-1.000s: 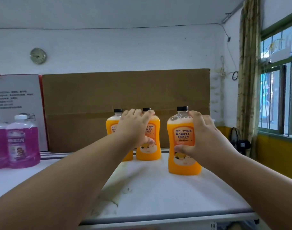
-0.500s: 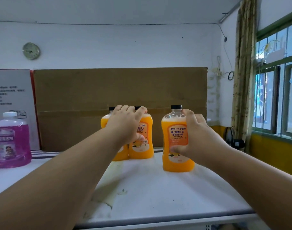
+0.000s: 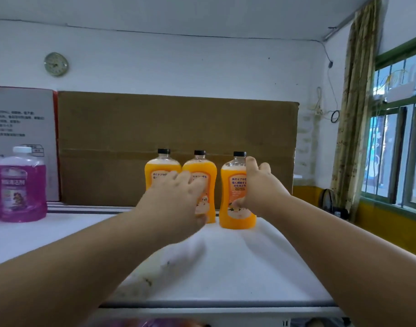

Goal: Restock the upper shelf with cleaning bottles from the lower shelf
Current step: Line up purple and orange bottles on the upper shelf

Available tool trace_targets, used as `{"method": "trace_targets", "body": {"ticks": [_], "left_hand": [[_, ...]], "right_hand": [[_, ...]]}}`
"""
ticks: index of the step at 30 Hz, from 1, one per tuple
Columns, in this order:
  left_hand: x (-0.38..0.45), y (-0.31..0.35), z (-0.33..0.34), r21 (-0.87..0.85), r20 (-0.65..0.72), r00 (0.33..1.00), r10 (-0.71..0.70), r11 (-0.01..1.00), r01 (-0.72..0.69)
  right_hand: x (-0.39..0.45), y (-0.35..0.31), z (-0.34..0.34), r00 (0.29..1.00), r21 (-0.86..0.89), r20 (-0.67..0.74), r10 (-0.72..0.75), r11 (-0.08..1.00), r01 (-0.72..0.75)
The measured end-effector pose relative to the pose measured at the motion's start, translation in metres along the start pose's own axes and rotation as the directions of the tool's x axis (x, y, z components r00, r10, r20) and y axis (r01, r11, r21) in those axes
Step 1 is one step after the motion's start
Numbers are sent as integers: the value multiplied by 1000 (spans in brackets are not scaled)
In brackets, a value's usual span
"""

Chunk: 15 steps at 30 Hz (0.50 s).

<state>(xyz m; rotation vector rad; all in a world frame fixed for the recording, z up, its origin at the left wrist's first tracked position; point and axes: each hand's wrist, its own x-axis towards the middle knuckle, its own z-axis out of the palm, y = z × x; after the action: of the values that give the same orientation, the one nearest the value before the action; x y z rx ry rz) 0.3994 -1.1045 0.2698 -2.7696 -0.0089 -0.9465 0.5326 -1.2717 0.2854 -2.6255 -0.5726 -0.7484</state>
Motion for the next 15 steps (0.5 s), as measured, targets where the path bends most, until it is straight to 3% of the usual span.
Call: {"method": "trace_targets", "body": {"ticks": [3, 5, 15], "left_hand": [[-33, 9, 0, -187, 289, 957, -23, 979, 80], [-44, 10, 2, -223, 395, 918, -26, 967, 123], [-56, 19, 0, -185, 430, 901, -62, 970, 155]], "right_hand": [[11, 0, 11, 1000, 22, -26, 12, 1000, -11], [15, 0, 17, 999, 23, -43, 8, 1000, -7], [14, -3, 29, 998, 14, -69, 4, 1000, -3]]}}
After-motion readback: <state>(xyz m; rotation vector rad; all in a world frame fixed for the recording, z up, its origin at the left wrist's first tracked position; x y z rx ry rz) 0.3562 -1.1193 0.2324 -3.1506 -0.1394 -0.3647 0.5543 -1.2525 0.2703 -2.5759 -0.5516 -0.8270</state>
